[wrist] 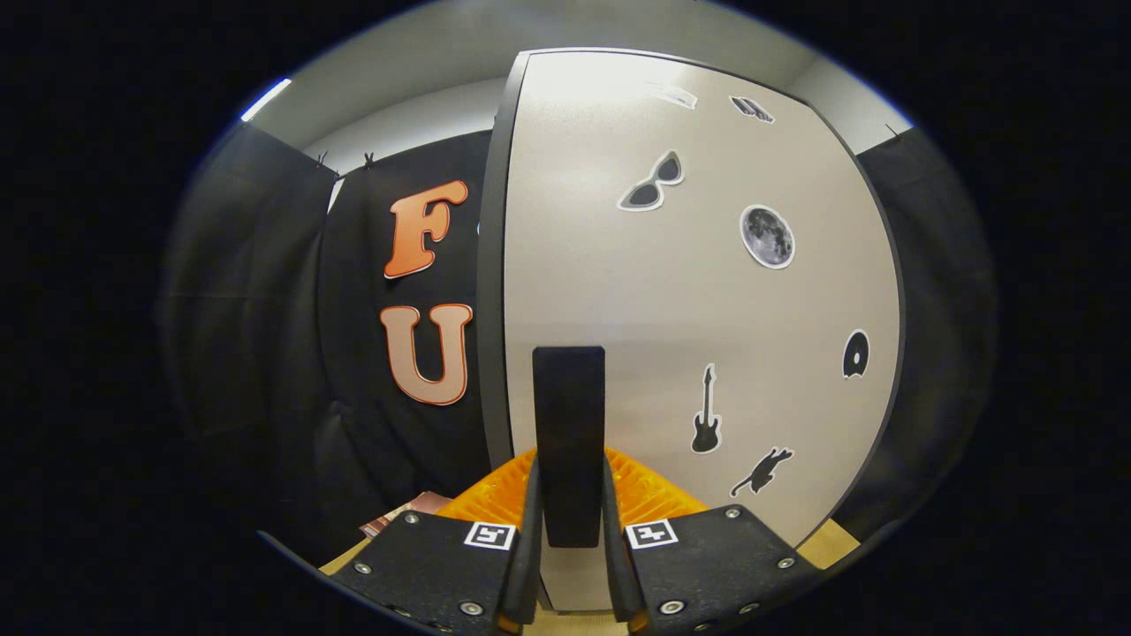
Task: Open the shoe cabinet door, grab the shoes and put them into the shoe cabinet, then close the shoe cabinet door.
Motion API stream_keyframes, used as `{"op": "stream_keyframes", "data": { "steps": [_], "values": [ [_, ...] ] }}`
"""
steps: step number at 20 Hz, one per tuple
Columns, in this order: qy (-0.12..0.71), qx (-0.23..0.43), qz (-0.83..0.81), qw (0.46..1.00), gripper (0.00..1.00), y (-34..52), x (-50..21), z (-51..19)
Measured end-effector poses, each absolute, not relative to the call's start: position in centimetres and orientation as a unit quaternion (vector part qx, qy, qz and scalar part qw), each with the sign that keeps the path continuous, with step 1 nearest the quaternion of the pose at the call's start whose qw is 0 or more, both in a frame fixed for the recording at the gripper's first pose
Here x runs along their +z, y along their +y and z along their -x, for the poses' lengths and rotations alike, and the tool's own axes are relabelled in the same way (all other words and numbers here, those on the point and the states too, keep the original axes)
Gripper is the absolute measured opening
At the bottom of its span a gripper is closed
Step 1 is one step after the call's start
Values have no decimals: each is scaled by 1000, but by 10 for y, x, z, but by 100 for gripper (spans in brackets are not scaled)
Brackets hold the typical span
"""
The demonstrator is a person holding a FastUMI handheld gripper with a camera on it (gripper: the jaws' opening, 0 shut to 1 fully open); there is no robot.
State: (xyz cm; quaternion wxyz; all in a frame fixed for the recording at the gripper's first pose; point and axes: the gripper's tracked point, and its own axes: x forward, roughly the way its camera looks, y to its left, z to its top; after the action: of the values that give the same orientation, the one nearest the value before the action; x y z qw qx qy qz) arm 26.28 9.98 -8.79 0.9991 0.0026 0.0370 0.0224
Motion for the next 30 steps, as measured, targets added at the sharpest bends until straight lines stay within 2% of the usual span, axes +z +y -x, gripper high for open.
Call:
{"op": "stream_keyframes", "data": {
  "steps": [21, 24, 30],
  "values": [
    [33, 55, -31, 997, 30, 42, -78, -130],
    [32, 59, -25, 997, 28, 33, -79, -113],
    [27, 51, -35, 998, 27, 3, -75, -81]
  ]
}}
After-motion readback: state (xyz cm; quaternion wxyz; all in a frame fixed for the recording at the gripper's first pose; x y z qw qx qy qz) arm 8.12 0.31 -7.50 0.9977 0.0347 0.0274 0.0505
